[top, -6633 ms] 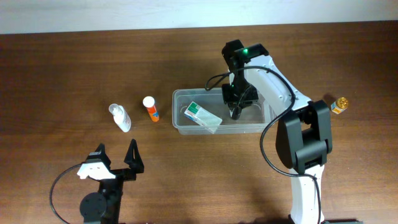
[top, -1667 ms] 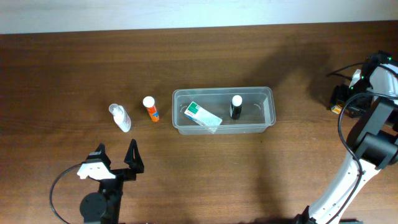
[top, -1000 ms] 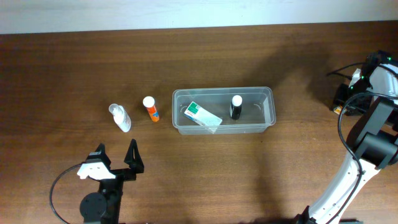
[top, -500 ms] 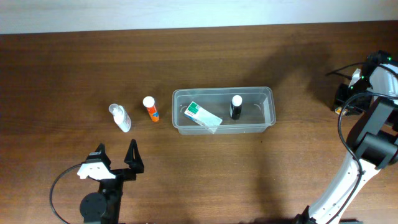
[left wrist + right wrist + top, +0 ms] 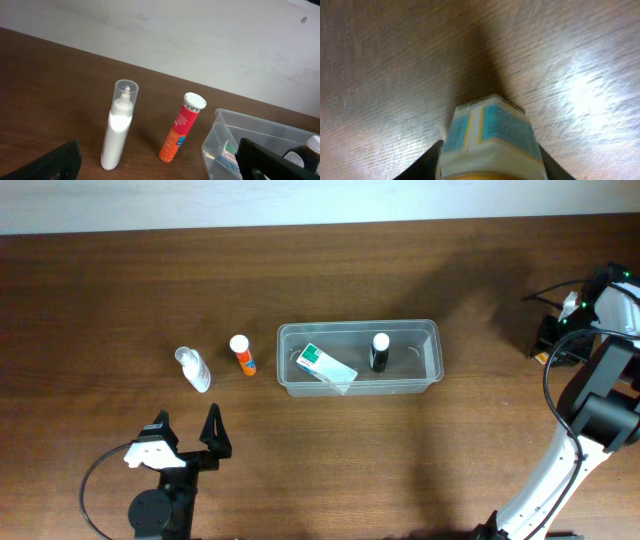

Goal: Pack container

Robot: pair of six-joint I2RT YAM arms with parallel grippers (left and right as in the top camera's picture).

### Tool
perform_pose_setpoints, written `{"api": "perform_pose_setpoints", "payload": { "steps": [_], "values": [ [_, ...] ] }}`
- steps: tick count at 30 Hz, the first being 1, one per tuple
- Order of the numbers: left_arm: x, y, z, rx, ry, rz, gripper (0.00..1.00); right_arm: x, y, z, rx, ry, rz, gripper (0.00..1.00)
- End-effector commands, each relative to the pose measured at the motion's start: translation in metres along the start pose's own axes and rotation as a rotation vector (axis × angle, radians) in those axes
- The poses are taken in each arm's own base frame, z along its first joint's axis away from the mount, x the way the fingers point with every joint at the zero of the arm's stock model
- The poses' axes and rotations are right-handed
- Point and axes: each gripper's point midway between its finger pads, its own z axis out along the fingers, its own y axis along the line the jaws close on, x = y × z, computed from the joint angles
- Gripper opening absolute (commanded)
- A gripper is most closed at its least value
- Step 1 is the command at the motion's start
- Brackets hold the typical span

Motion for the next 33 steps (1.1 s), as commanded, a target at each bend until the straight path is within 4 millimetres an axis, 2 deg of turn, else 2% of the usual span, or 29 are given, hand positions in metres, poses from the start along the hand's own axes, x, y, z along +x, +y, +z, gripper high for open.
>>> {"api": "perform_pose_setpoints", "payload": {
  "steps": [1,6,8,13,20,24,33],
  "values": [
    [0.001,0.000,0.000,0.005,0.001,-0.010,0.99,-0.005,0.012,-0.012,-0.045,-0.004,-0.010,0.43],
    [0.001,0.000,0.000,0.006,0.000,-0.010,1.00,-0.010,0.020,-0.040,-0.078,-0.022,-0.012,0.36],
    [0.001,0.000,0.000,0.006,0.000,-0.010,0.99,-0.011,0.019,-0.043,-0.075,-0.027,-0.012,0.36],
    [0.001,0.000,0.000,0.006,0.000,-0.010,0.99,-0.009,0.007,-0.039,-0.009,-0.019,-0.009,0.42],
    [0.001,0.000,0.000,0.006,0.000,-0.010,0.99,-0.011,0.007,-0.038,-0.009,-0.025,-0.010,0.42],
    [0.001,0.000,0.000,0.006,0.000,-0.010,0.99,-0.014,0.007,-0.036,-0.009,-0.040,-0.012,0.46],
    [0.001,0.000,0.000,0.006,0.000,-0.010,0.99,-0.022,0.011,-0.020,-0.016,-0.074,-0.043,0.51]
  ]
}}
